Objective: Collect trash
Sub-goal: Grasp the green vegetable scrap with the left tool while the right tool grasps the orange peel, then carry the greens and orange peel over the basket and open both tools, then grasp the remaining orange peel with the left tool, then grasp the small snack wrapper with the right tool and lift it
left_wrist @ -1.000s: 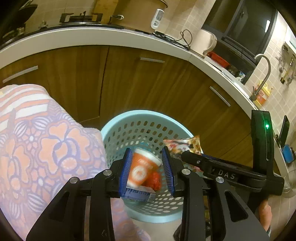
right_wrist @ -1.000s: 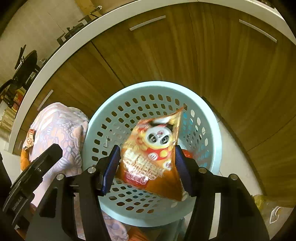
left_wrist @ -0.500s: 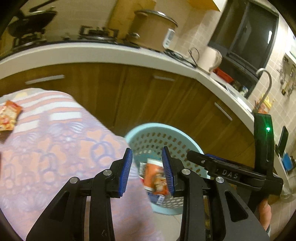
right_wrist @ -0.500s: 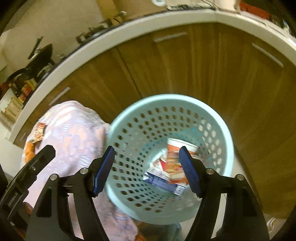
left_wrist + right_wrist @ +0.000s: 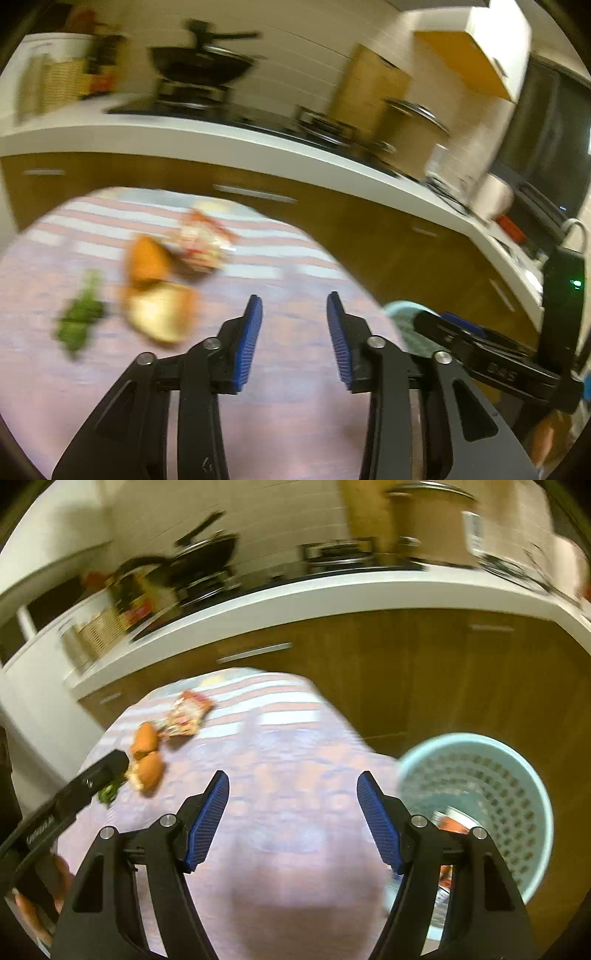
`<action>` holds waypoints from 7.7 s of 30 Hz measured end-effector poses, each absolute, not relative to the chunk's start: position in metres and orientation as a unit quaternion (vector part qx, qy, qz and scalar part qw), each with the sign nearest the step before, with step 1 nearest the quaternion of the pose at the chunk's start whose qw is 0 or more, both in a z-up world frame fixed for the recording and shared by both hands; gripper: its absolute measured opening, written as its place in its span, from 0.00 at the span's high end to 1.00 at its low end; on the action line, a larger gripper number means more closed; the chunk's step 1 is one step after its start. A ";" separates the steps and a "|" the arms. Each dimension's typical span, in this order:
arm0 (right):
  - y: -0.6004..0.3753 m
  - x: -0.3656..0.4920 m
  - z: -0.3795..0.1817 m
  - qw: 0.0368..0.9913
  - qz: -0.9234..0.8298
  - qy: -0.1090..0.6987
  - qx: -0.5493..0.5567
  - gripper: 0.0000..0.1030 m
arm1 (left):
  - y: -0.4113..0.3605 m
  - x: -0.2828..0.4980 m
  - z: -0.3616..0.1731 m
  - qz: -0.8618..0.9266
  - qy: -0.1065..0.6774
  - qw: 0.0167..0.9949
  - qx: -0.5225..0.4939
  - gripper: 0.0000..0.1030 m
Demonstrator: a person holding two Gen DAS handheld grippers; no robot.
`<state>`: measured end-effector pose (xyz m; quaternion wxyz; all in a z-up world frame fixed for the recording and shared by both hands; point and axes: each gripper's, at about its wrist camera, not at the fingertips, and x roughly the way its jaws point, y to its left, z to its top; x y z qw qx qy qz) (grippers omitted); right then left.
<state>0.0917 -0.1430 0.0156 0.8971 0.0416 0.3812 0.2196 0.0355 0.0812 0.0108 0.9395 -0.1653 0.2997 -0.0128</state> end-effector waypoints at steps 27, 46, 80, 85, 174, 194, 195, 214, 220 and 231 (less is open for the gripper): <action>0.028 0.090 -0.009 0.857 0.336 0.388 -0.044 0.35 | 0.222 0.059 -0.058 0.103 0.390 0.900 -0.168 0.55; 0.094 0.101 -0.050 0.839 0.329 0.424 -0.089 0.34 | 0.248 0.031 -0.052 0.128 0.313 0.913 -0.227 0.81; -0.028 0.057 0.006 0.886 0.301 0.350 -0.053 0.77 | 0.153 0.016 -0.006 0.023 0.272 0.947 -0.172 0.81; -0.066 0.057 0.021 0.905 0.268 0.327 -0.052 0.77 | 0.113 0.016 0.003 -0.011 0.268 0.951 -0.155 0.81; -0.066 0.117 0.023 0.895 0.280 0.344 -0.049 0.53 | 0.172 0.086 -0.016 0.080 0.353 0.902 -0.234 0.51; 0.013 0.159 -0.007 0.854 0.334 0.393 -0.077 0.33 | 0.210 0.107 -0.048 0.062 0.360 0.894 -0.259 0.74; 0.017 0.160 -0.011 0.850 0.336 0.397 -0.080 0.28 | 0.215 0.105 -0.047 0.066 0.354 0.895 -0.264 0.74; 0.103 0.213 -0.051 0.828 0.338 0.424 -0.142 0.09 | 0.248 0.089 -0.059 0.099 0.323 0.892 -0.301 0.74; 0.108 0.203 -0.048 0.836 0.341 0.399 -0.163 0.50 | 0.242 0.089 -0.055 0.111 0.320 0.898 -0.280 0.74; 0.086 0.196 -0.036 0.847 0.354 0.377 -0.118 0.94 | 0.234 0.090 -0.047 0.109 0.309 0.909 -0.257 0.74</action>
